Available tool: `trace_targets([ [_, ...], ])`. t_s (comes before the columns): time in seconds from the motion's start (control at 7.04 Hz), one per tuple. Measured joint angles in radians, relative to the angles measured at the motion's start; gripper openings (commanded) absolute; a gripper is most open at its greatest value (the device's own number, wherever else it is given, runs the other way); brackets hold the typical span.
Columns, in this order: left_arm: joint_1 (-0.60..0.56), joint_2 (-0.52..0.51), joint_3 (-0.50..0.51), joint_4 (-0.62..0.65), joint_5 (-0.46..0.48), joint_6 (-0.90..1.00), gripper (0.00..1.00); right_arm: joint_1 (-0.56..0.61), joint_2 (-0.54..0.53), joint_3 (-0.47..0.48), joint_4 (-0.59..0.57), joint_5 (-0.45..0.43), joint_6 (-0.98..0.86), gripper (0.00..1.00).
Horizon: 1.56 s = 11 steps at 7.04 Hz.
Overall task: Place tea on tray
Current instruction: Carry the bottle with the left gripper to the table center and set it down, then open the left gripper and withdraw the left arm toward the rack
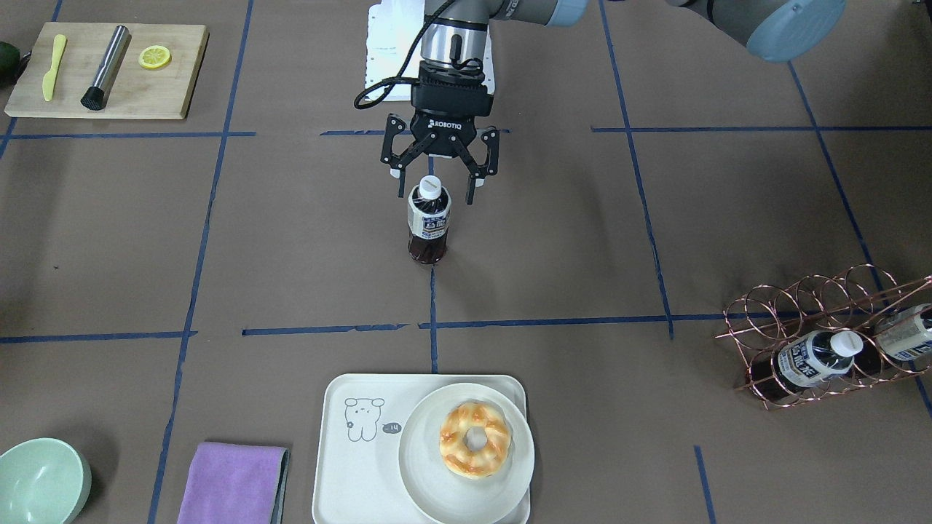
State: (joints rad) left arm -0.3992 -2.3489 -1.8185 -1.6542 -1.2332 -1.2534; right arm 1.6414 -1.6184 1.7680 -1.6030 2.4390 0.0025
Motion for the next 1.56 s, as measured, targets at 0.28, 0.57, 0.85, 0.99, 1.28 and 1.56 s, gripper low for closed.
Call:
trace_targets([
  [0.28, -0.010, 0.002, -0.053, 0.009, -0.009, 0.005, 1.00, -0.001, 0.004, 0.006, 0.000, 0.000, 0.007, 1.00],
  [0.57, -0.072, 0.045, -0.112, 0.018, -0.105, 0.035, 1.00, -0.039, 0.007, 0.053, 0.002, 0.000, 0.076, 1.00],
  [0.85, -0.167, 0.169, -0.204, 0.023, -0.263, 0.107, 1.00, -0.115, 0.030, 0.125, 0.004, -0.001, 0.195, 1.00],
  [0.99, -0.207, 0.245, -0.249, 0.033, -0.325, 0.138, 1.00, -0.139, 0.053, 0.149, 0.003, -0.001, 0.242, 1.00],
  [1.28, -0.256, 0.440, -0.349, 0.053, -0.413, 0.213, 1.00, -0.204, 0.101, 0.213, 0.002, -0.005, 0.353, 1.00],
  [1.56, -0.344, 0.624, -0.405, 0.057, -0.549, 0.326, 1.00, -0.316, 0.185, 0.283, 0.000, -0.040, 0.539, 1.00],
])
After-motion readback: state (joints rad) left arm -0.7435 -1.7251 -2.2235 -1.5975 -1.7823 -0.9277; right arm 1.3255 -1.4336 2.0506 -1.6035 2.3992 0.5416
